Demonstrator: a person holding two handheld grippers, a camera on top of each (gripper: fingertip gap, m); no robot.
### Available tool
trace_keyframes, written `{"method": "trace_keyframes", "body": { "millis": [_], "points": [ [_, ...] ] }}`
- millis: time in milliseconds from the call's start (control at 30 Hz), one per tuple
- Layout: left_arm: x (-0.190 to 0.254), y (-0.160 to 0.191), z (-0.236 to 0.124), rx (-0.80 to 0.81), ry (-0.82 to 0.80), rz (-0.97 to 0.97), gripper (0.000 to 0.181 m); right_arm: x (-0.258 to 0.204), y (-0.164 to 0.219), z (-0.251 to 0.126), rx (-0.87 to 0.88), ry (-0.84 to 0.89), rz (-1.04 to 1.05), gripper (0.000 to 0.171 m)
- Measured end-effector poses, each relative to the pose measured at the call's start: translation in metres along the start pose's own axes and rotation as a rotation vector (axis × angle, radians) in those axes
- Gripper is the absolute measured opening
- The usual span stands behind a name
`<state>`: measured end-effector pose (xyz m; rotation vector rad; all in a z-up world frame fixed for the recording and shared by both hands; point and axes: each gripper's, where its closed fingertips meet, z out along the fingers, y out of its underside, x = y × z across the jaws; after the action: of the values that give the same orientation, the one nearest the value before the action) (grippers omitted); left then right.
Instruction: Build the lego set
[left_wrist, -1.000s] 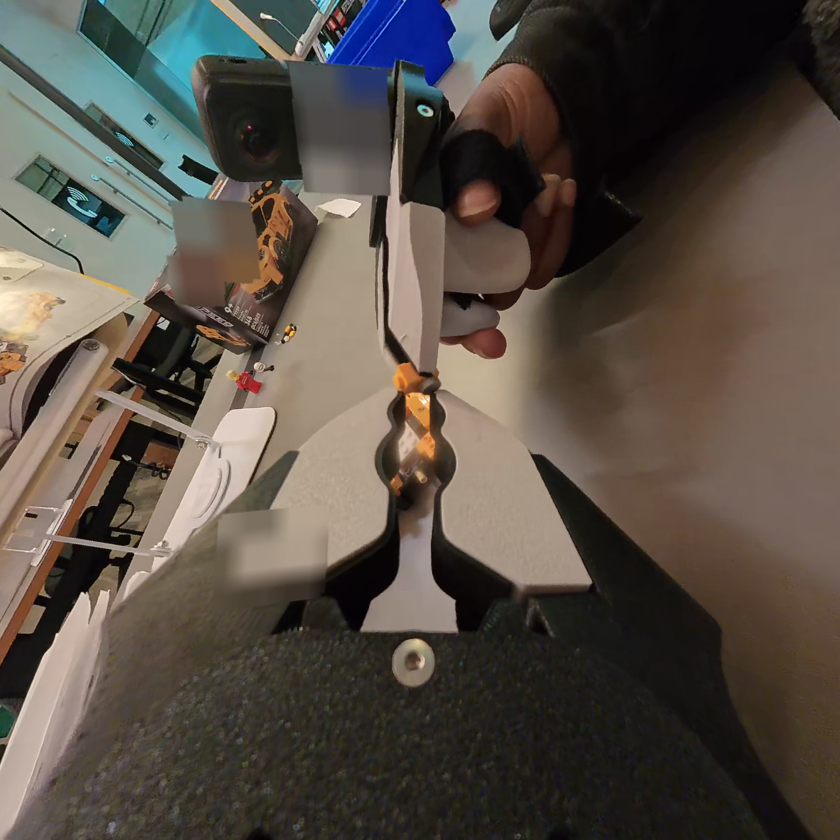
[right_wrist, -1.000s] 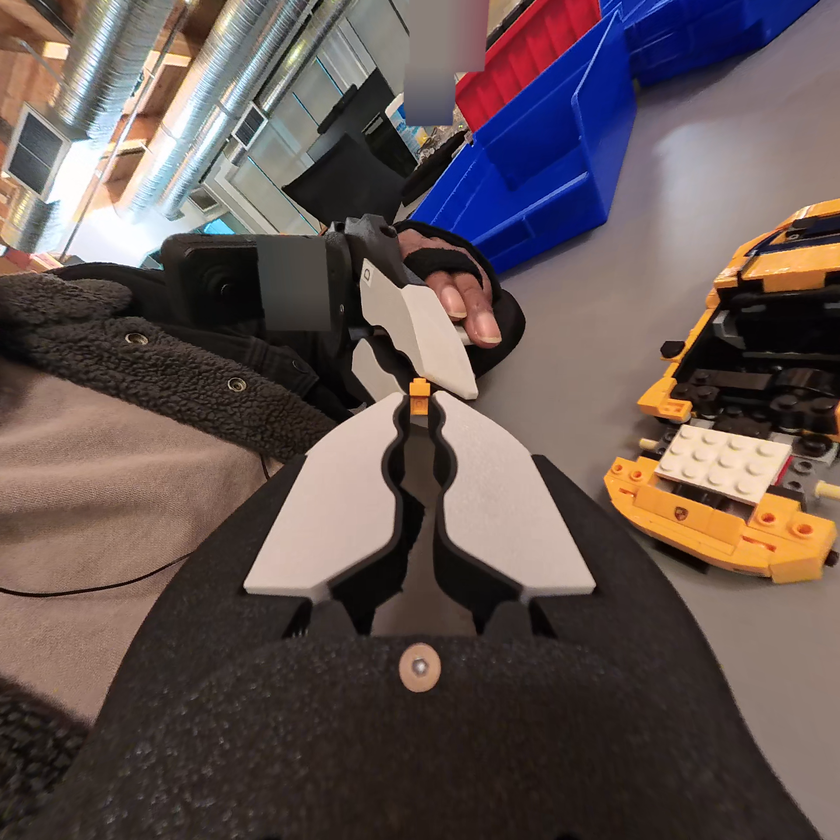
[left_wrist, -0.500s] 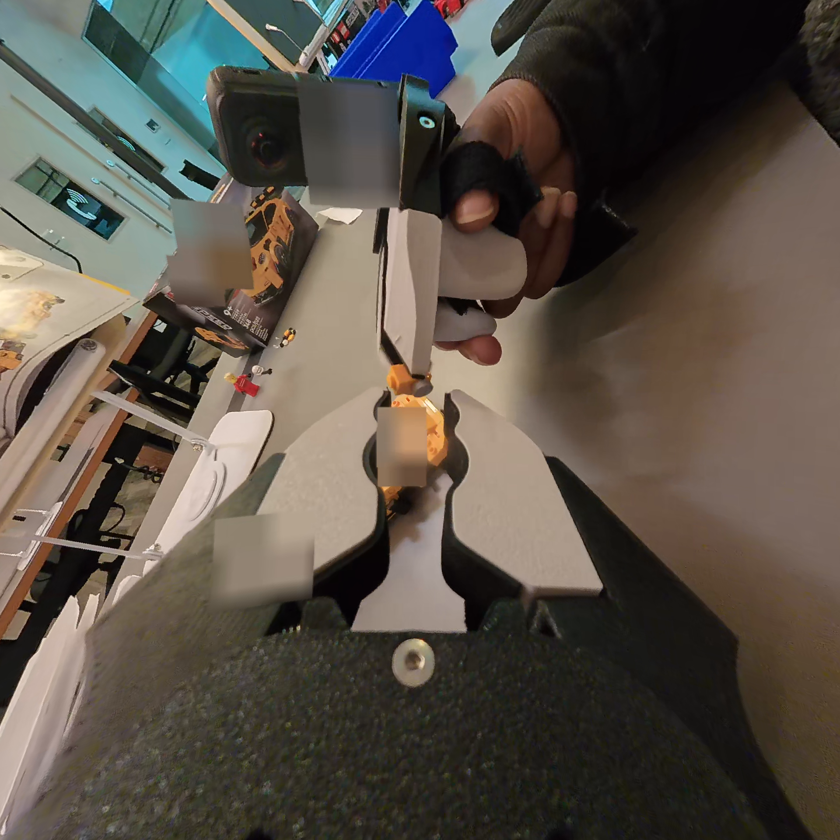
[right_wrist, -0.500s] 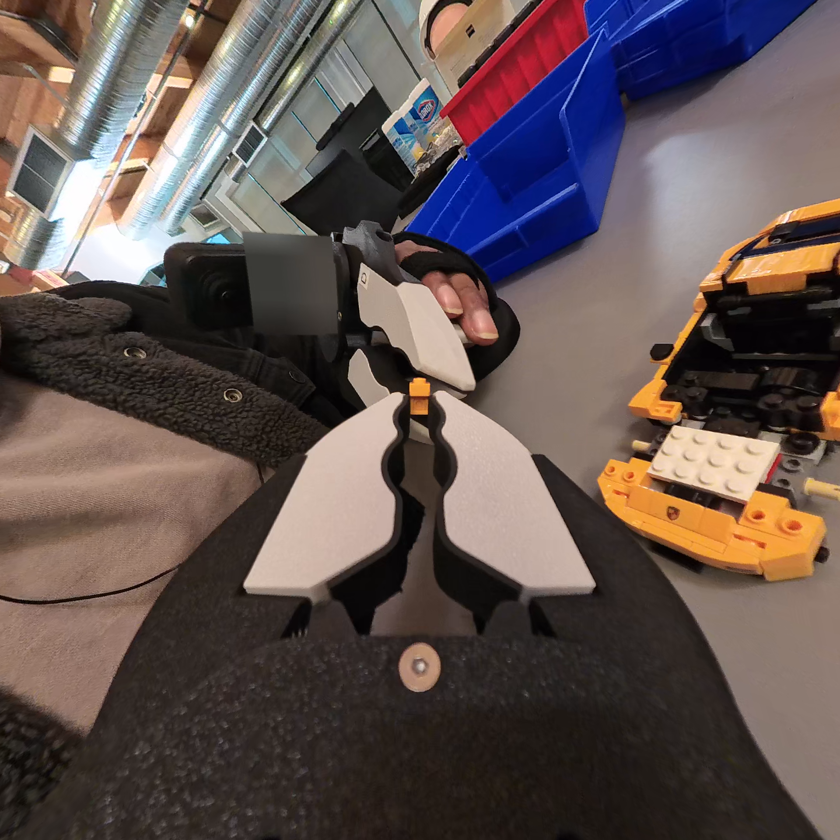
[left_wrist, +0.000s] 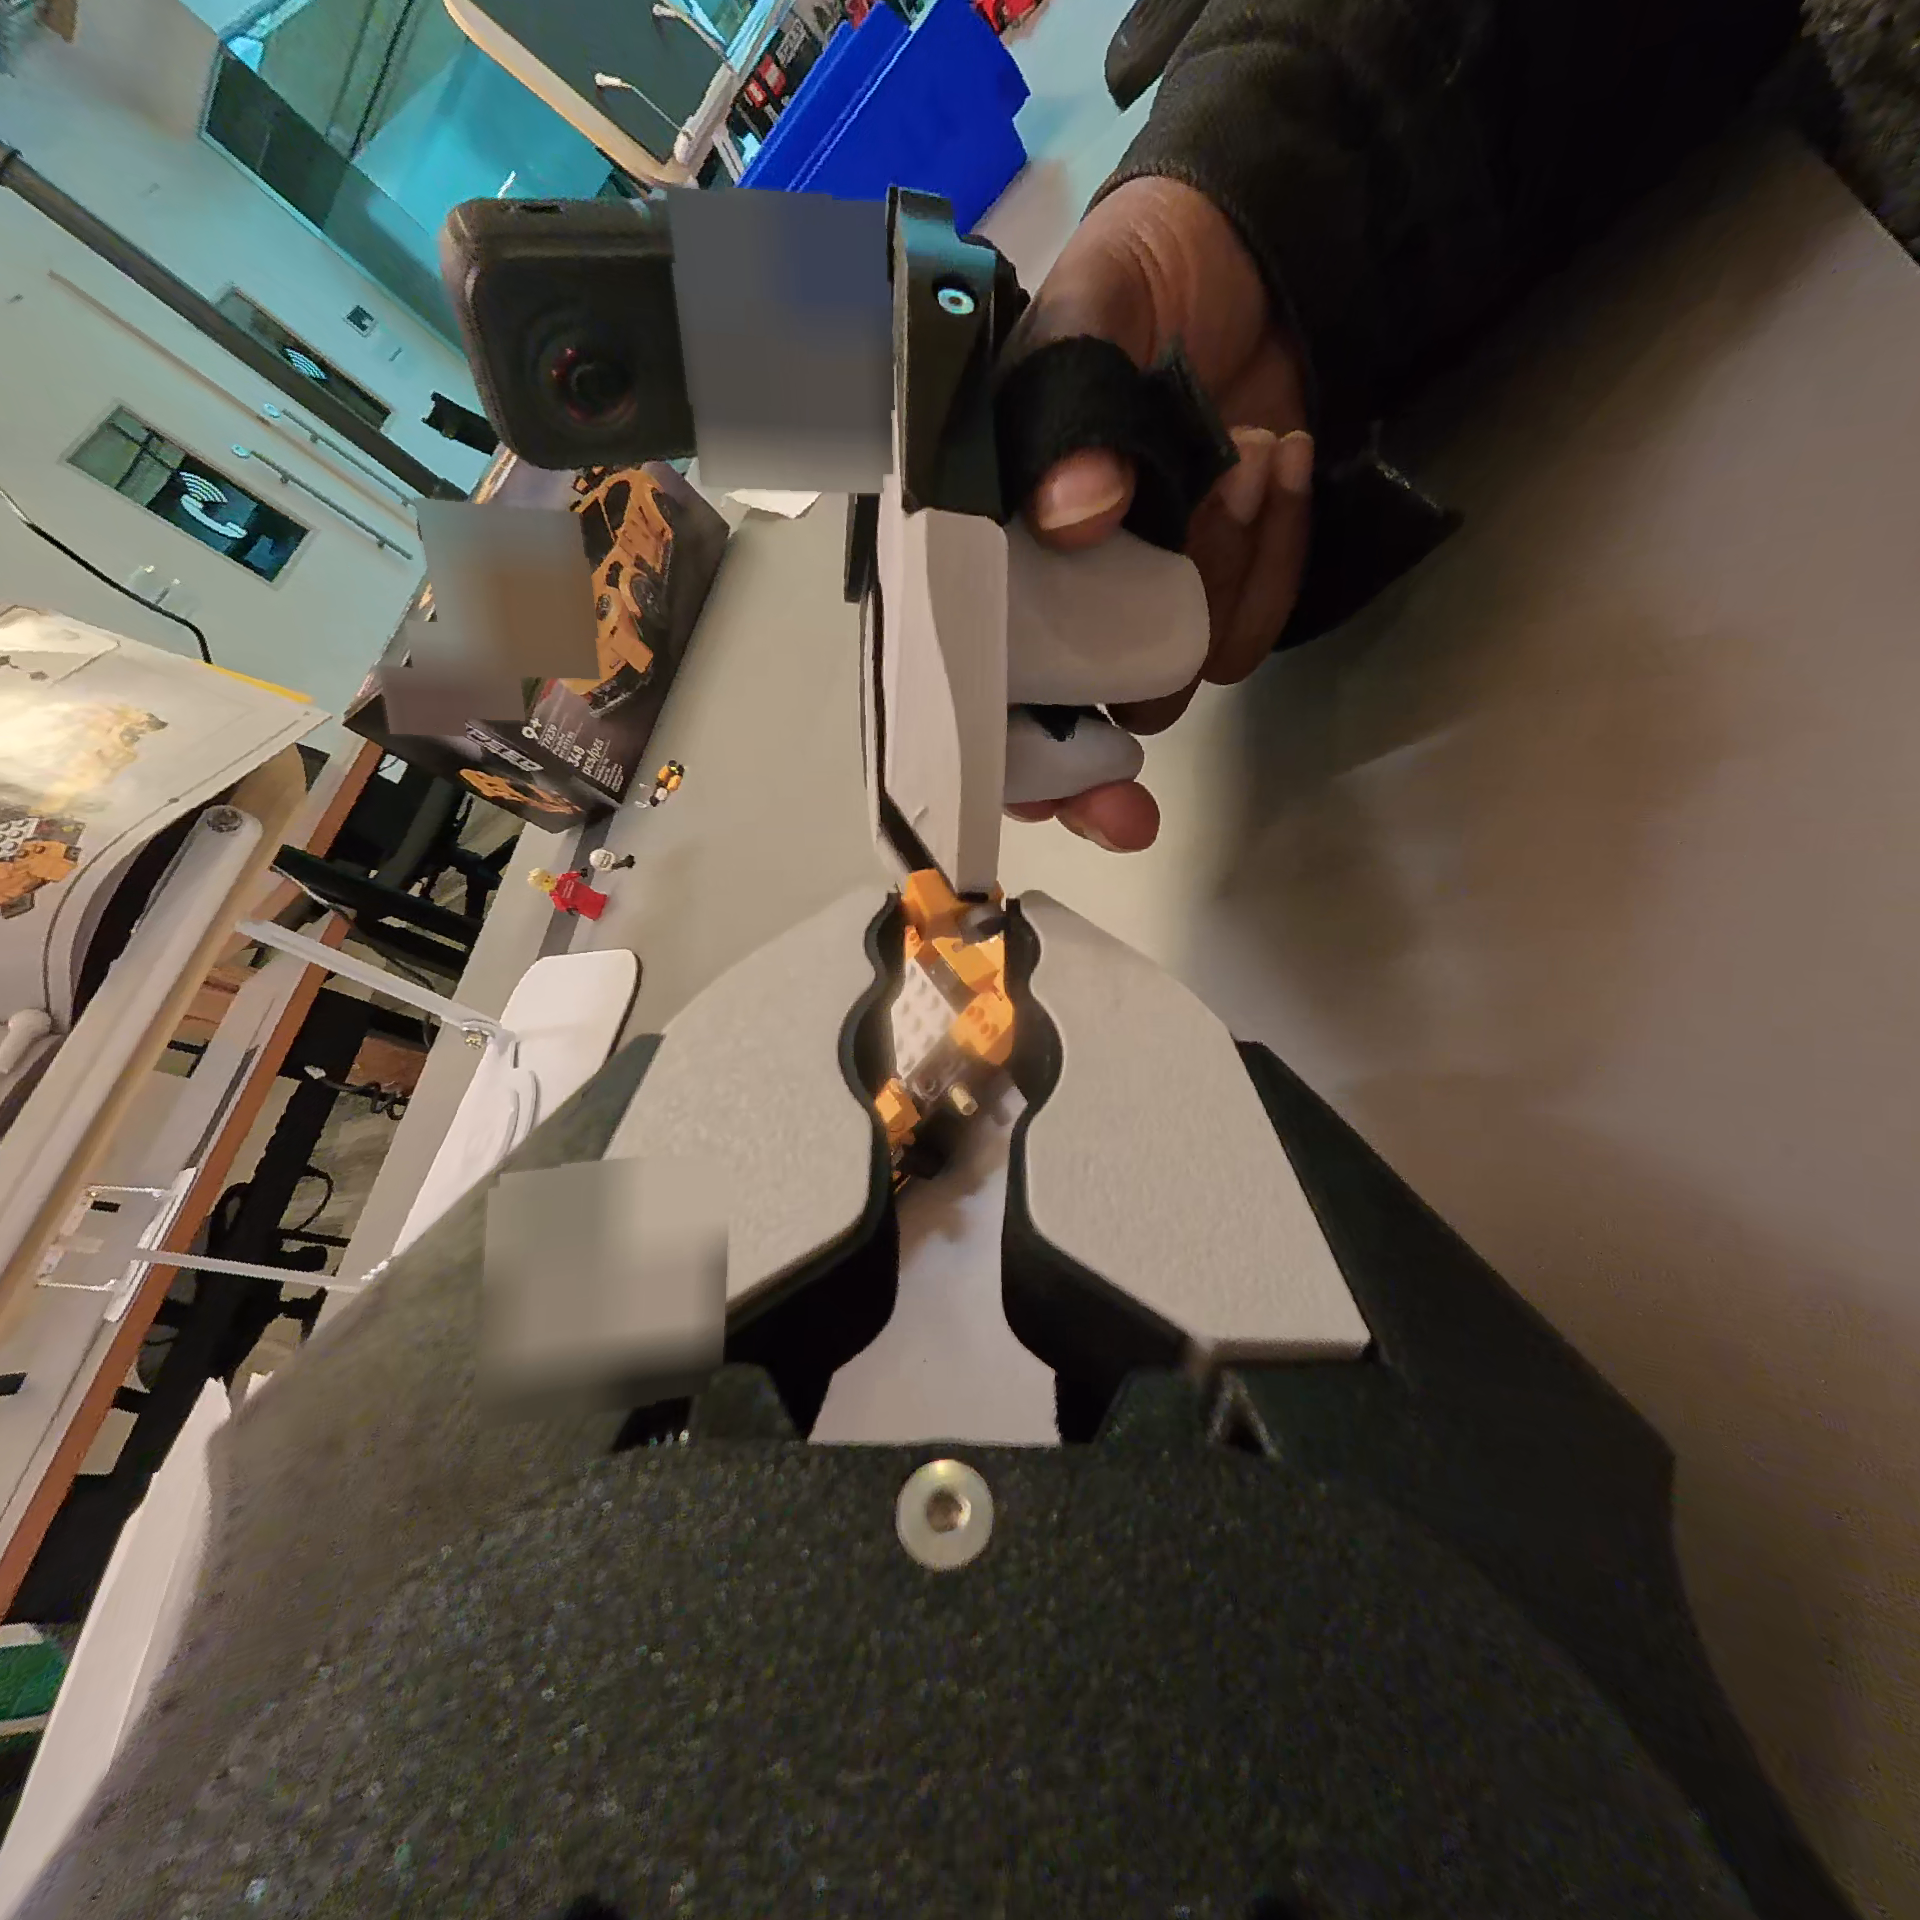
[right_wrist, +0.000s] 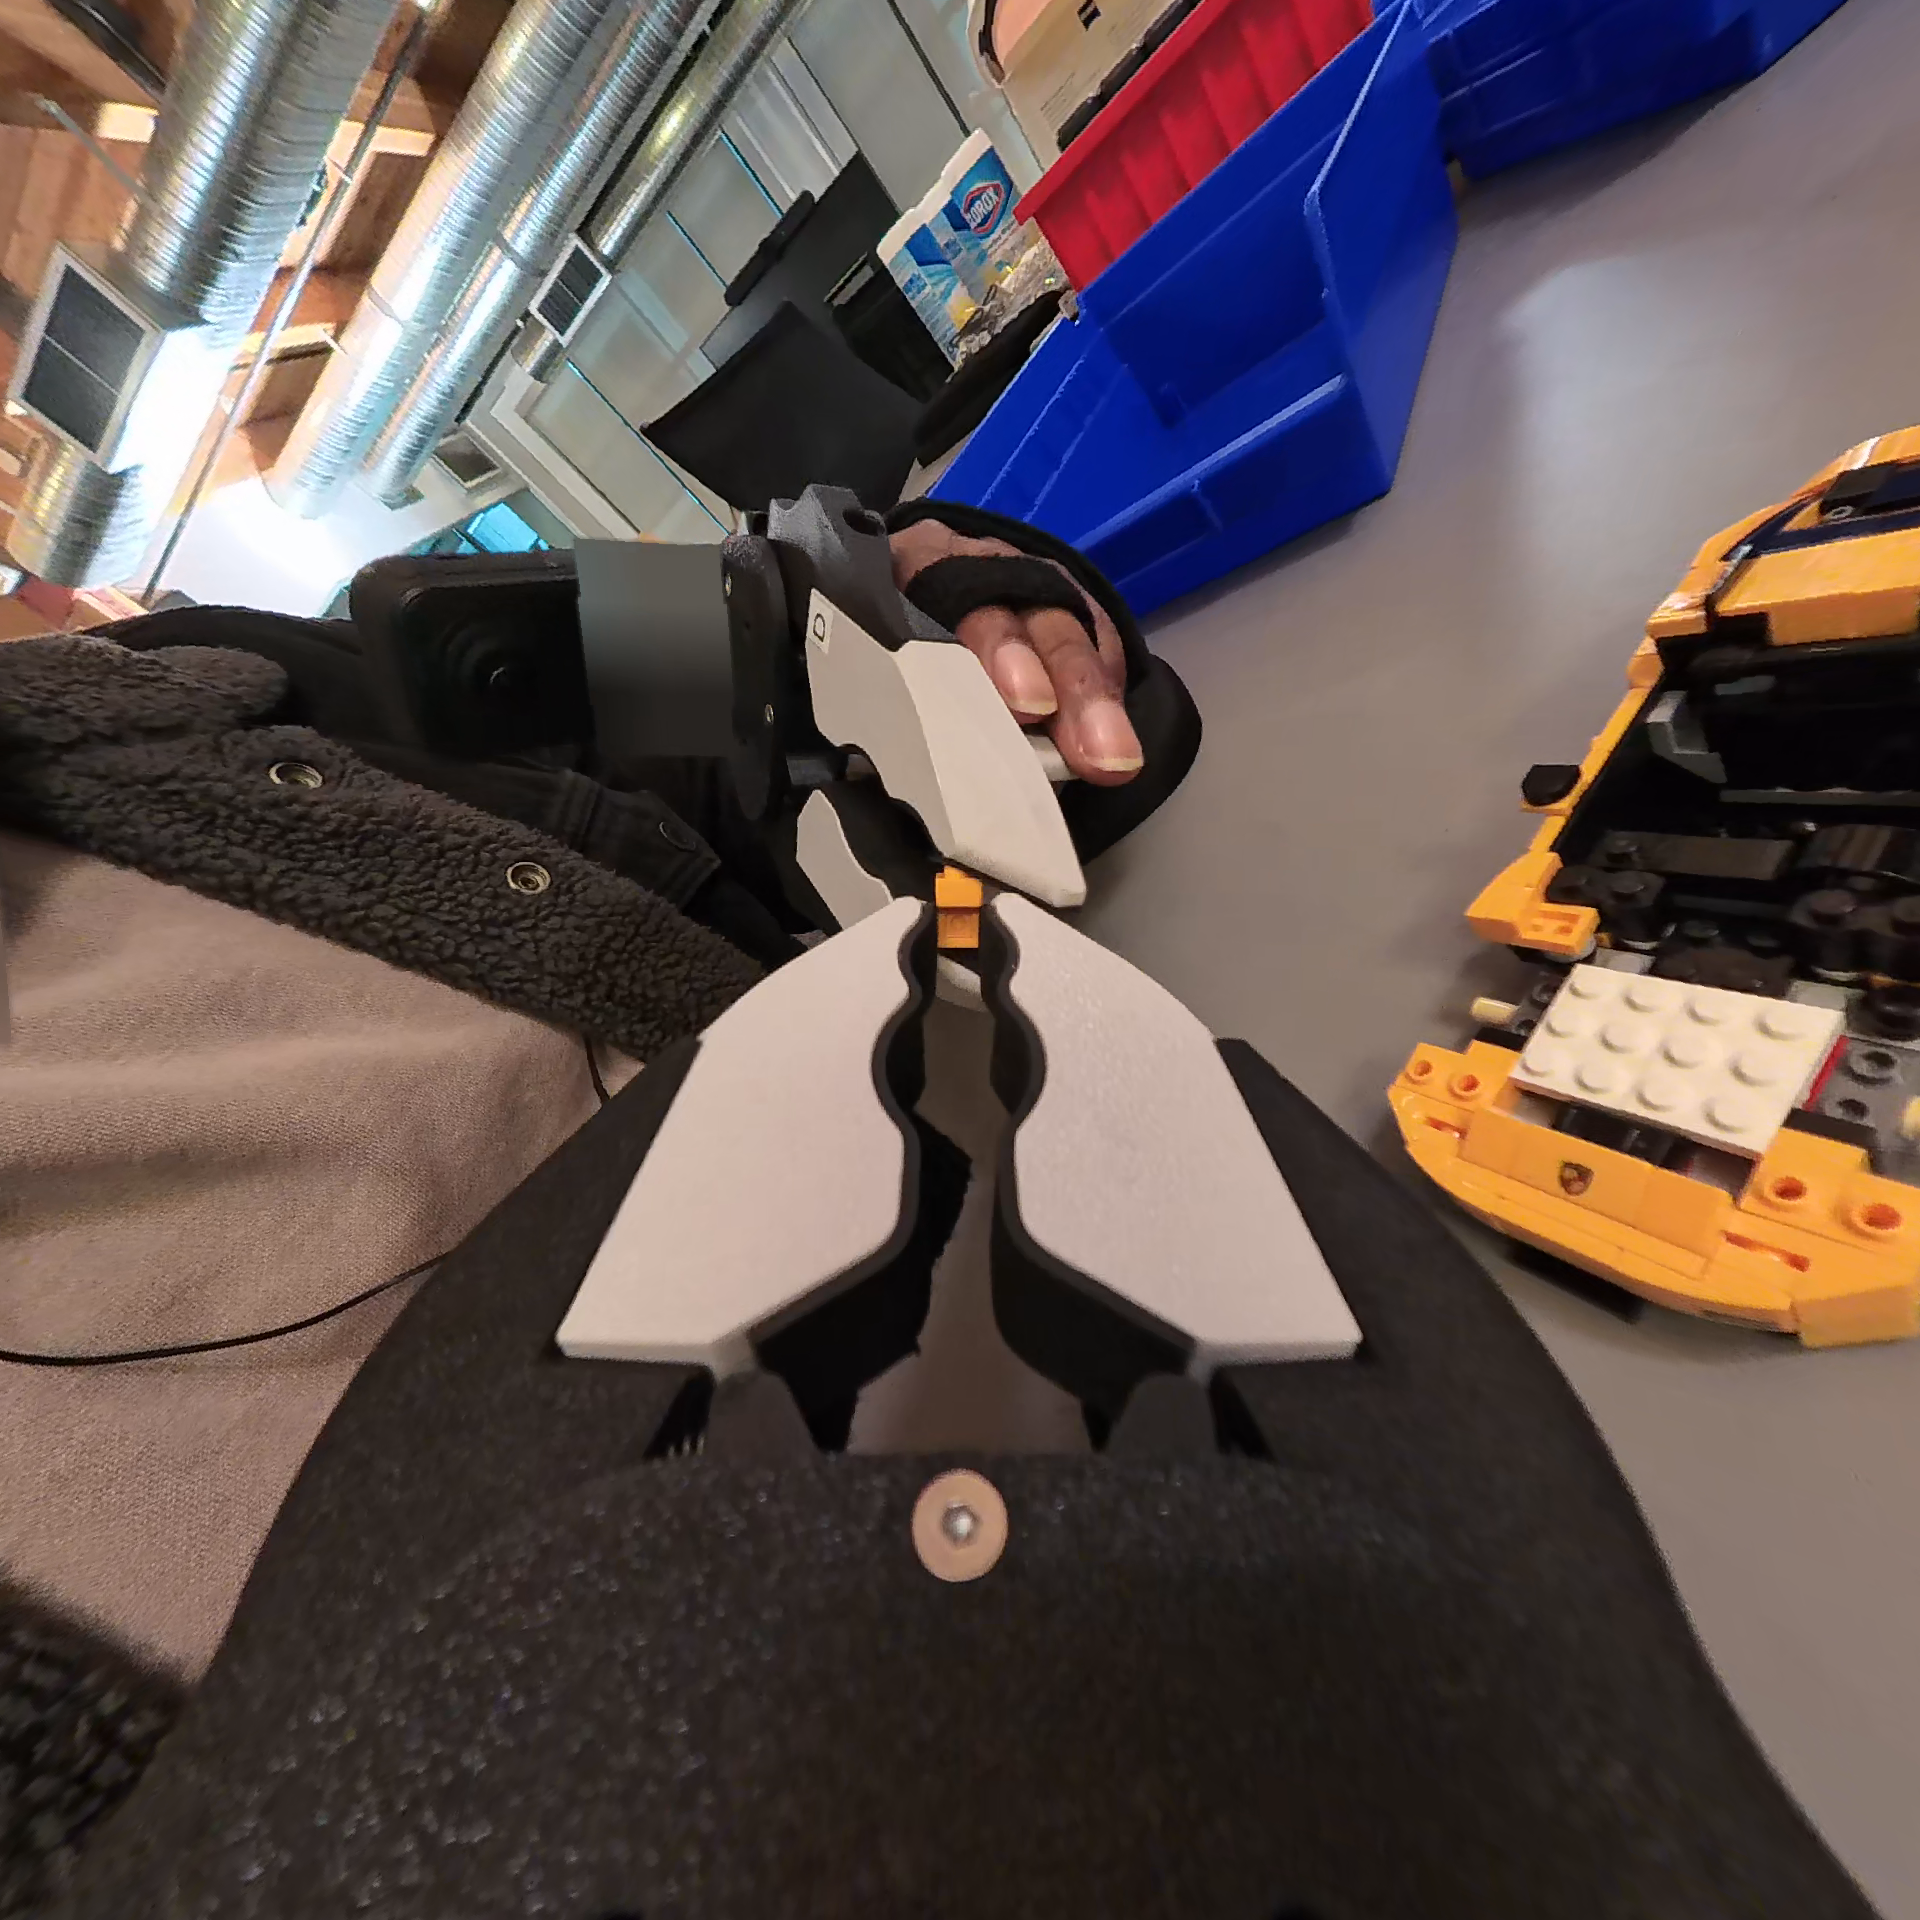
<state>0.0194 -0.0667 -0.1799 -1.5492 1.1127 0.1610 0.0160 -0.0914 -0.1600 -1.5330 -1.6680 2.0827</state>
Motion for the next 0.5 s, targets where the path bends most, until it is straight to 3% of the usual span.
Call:
{"method": "trace_keyframes", "body": {
  "millis": [500],
  "points": [
    [-0.0072,-0.0038,-0.0030,-0.003,-0.047,0.024,0.017,-0.0052,-0.0039,-0.0012,0.018,-0.031,0.011,0.014]
  ]
}}
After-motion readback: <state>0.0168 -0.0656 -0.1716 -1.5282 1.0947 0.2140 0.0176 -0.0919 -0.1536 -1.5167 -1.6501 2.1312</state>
